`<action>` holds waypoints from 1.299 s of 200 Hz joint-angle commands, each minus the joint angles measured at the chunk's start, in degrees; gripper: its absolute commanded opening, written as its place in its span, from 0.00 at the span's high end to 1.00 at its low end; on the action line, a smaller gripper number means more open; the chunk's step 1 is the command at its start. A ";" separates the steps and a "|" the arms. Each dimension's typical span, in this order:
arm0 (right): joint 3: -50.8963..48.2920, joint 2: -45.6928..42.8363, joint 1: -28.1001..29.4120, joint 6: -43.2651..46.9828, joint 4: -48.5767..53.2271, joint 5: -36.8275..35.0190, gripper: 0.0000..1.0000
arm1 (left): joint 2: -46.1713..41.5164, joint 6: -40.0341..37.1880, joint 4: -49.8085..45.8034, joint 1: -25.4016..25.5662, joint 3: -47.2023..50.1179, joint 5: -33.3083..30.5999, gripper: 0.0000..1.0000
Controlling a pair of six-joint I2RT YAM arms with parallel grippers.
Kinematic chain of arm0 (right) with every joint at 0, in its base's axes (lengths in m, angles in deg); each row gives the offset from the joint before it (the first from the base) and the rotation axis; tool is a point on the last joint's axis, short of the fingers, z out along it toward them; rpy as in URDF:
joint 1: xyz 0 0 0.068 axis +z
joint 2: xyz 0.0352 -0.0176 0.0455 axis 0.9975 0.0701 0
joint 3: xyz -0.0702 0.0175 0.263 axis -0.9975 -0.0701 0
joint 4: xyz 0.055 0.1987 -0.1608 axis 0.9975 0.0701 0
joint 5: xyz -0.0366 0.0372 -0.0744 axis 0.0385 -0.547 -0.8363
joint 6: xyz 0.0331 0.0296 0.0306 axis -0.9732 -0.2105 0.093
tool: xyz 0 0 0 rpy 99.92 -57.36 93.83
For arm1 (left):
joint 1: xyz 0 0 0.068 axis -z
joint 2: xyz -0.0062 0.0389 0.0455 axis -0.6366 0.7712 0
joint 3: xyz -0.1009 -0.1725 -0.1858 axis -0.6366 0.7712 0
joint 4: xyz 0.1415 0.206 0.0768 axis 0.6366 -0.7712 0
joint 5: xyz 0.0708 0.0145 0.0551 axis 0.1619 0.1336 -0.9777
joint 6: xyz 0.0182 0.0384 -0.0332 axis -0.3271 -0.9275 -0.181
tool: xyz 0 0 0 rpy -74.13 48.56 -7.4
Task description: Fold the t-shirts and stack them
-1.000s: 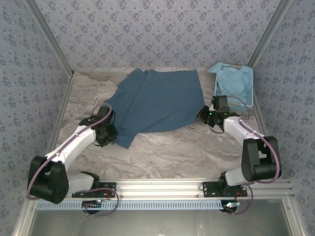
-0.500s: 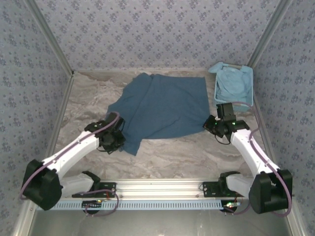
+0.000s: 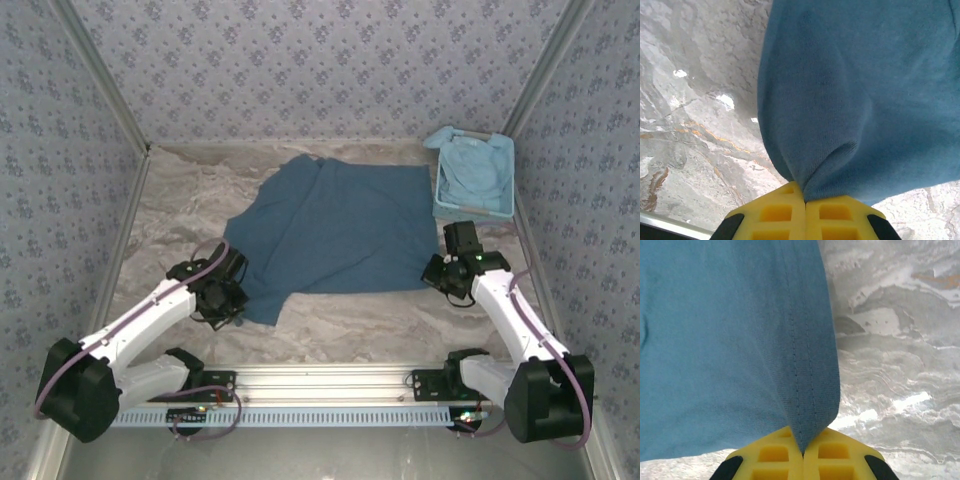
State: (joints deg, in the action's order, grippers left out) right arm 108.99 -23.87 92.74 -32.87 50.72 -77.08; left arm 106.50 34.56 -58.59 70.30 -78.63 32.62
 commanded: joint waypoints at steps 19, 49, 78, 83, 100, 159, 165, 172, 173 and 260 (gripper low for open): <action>-2.06 0.84 -1.17 -0.04 3.34 -1.73 1.00 | -0.44 0.43 -1.99 0.34 0.45 3.61 0.87; 0.64 0.98 -2.47 -4.74 7.97 -3.59 0.75 | -2.31 -0.87 -8.28 0.72 -6.64 0.93 0.48; 4.21 -4.74 -1.14 -11.23 10.33 -7.74 0.56 | 1.58 -4.73 -6.82 -3.10 -17.04 -0.94 0.47; 4.61 -5.51 -0.91 -11.62 9.97 -7.79 0.56 | 3.45 -5.37 -5.55 -4.25 -18.48 -0.33 0.48; 5.32 -6.84 -0.16 -12.14 5.57 -6.35 0.55 | 11.89 -8.32 0.62 -7.77 -23.82 1.79 0.53; 7.37 8.04 1.30 -6.77 -21.81 6.02 0.61 | 51.67 -20.57 17.21 -14.21 -58.01 4.67 0.71; 8.51 10.24 1.53 -6.50 -22.24 6.15 0.62 | 55.59 -21.78 17.06 -14.40 -62.37 4.82 0.72; 10.20 12.79 1.83 -6.11 -22.34 6.07 0.62 | 59.93 -22.64 16.38 -14.63 -67.63 5.01 0.72; 10.39 13.17 1.88 -6.08 -22.37 6.07 0.62 | 60.69 -22.72 16.27 -14.65 -68.32 5.12 0.73; 22.52 35.53 3.25 -4.07 -23.21 6.18 0.62 | 91.22 -24.17 -3.08 -17.54 -103.89 4.60 0.81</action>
State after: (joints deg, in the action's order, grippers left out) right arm 128.31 8.45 95.63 -38.31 26.85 -71.36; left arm 197.80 11.69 -53.15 54.67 -183.18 38.39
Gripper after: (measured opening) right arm 0.382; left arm 0.196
